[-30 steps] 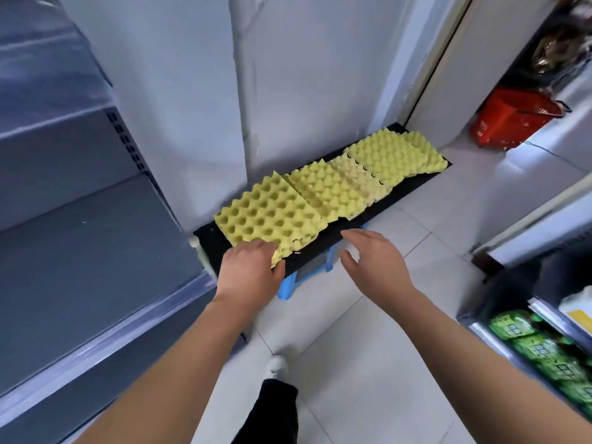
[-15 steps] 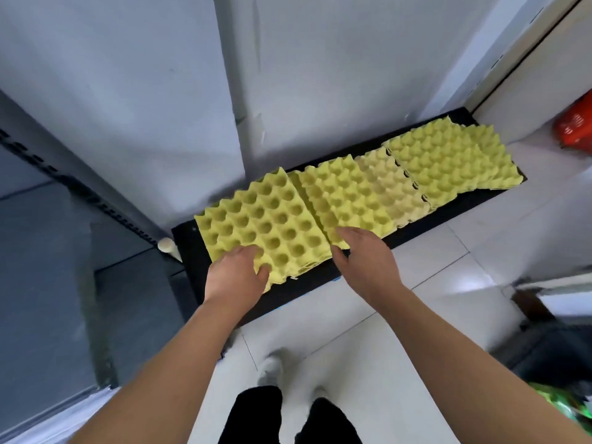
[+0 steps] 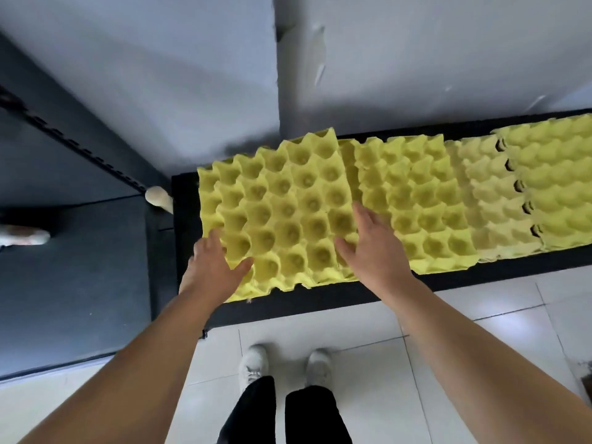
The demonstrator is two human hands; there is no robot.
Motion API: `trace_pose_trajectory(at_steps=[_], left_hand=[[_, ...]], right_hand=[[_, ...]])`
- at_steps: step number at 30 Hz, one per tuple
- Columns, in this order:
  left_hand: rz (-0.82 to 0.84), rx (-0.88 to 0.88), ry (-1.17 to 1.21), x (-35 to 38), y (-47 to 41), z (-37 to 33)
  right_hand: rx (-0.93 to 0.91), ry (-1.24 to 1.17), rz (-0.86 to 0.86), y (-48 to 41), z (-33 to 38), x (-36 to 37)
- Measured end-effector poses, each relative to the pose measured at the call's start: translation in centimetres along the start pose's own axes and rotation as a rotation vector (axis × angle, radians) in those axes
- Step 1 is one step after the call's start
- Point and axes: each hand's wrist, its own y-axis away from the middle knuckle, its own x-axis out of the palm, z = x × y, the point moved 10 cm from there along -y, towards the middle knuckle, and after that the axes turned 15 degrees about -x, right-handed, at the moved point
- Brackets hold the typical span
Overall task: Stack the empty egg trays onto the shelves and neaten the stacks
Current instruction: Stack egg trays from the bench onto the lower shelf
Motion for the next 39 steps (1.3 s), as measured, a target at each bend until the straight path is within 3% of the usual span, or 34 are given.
trace_pose_trajectory(at_steps=[10, 17, 26, 33, 39], left_hand=[[0.05, -0.134, 0.236, 1.8, -1.7, 2.1], [0.04, -0.05, 0.364, -1.4, 0.2, 1.8], [0.013, 0.075, 0.403, -2.8, 0.7, 0.7], [-0.004, 0.021, 0.353, -2.3, -0.1, 0.9], [-0.004, 0.11, 0.486, -3.0, 2.1, -1.0]], right_hand=[[0.044, -0.153, -0.069, 0.1, -0.5, 2.3], [0.081, -0.241, -0.245, 1.2, 0.4, 0.0], [0.197, -0.377, -0.229, 2.0, -1.0, 1.2], [0.243, -0.453, -0.293, 2.9, -2.9, 1.2], [0.236, -0.413, -0.333, 3.8, -4.7, -1.7]])
